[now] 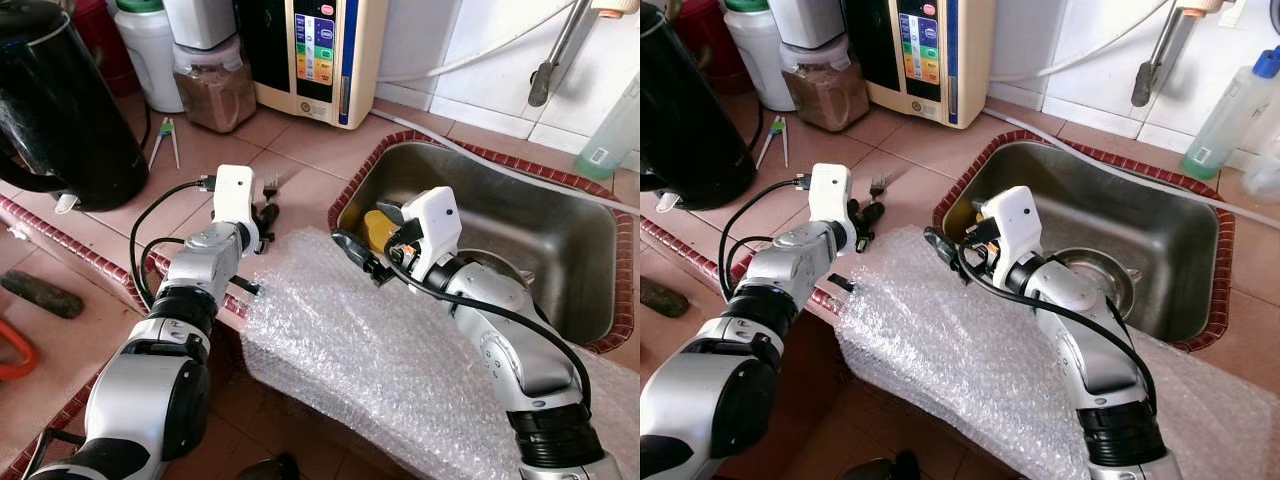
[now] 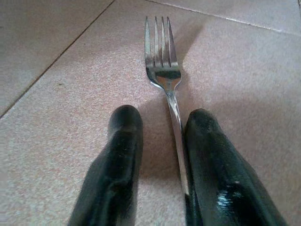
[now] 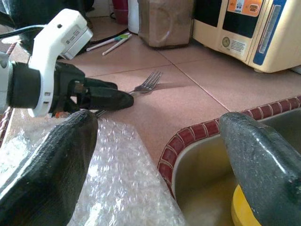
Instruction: Kitchen organization
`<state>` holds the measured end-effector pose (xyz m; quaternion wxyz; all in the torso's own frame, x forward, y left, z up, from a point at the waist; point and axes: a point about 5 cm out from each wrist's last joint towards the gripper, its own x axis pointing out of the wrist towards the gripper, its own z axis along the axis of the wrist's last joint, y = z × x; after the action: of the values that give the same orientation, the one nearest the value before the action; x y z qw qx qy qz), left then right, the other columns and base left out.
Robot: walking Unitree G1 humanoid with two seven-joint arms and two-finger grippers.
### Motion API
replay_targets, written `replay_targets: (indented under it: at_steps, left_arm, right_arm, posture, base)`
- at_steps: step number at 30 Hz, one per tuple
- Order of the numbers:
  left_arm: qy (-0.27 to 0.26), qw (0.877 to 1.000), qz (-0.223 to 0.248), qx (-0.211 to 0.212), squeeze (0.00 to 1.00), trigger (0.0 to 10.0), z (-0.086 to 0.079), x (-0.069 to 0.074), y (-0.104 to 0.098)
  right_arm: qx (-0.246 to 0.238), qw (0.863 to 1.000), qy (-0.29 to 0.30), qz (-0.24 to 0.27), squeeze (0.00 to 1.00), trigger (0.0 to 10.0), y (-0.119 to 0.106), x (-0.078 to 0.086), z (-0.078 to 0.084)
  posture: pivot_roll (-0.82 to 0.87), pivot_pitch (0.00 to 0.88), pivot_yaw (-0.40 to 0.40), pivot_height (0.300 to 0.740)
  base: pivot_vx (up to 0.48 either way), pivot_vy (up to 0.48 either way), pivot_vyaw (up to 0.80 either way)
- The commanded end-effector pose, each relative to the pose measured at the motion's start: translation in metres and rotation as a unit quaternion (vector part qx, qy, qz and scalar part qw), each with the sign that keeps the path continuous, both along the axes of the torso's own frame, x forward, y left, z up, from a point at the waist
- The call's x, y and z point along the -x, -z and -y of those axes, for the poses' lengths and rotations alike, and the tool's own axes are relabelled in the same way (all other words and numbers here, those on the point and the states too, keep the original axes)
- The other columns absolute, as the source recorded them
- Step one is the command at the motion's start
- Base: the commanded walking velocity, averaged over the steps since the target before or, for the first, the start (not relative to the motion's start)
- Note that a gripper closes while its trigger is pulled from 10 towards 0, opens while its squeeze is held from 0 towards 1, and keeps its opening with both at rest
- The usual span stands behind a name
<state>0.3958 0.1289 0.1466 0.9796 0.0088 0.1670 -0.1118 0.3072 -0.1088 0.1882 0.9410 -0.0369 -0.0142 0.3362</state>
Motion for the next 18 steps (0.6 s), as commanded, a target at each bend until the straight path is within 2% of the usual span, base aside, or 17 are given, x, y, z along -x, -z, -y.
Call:
replay_targets:
  at_steps: [1, 12, 15, 18]
  left_arm:
    - [0.015, 0.996, -0.088, -0.010, 0.00, 0.0, 0.0021, 0.0174, 0.0422]
    - [0.019, 0.997, -0.075, -0.003, 0.00, 0.0, 0.0040, 0.0163, 0.0388]
    - [0.019, 0.997, -0.073, 0.026, 0.00, 0.0, 0.0068, 0.0160, 0.0368]
    - [0.022, 0.997, -0.072, 0.027, 0.00, 0.0, 0.0087, 0.0169, 0.0376]
  right_arm:
    - [0.000, 1.000, 0.002, 0.005, 0.00, 10.0, -0.0006, 0.0005, 0.0003]
    - [0.000, 1.000, 0.005, 0.004, 0.00, 10.0, 0.0002, 0.0005, 0.0011]
    - [-0.001, 1.000, 0.002, 0.002, 0.00, 10.0, 0.0002, 0.0006, 0.0007]
    - [0.005, 1.000, -0.013, -0.003, 0.00, 10.0, 0.0013, 0.0023, -0.0005]
  posture:
    - [-0.06, 0.133, 0.071, 0.740]
    - [-0.06, 0.135, 0.070, 0.740]
    - [-0.06, 0.137, 0.068, 0.740]
    - [-0.06, 0.142, 0.066, 0.740]
  base:
    - [0.000, 0.000, 0.00]
    - [0.000, 0.000, 0.00]
    - [0.000, 0.000, 0.00]
    - [0.000, 0.000, 0.00]
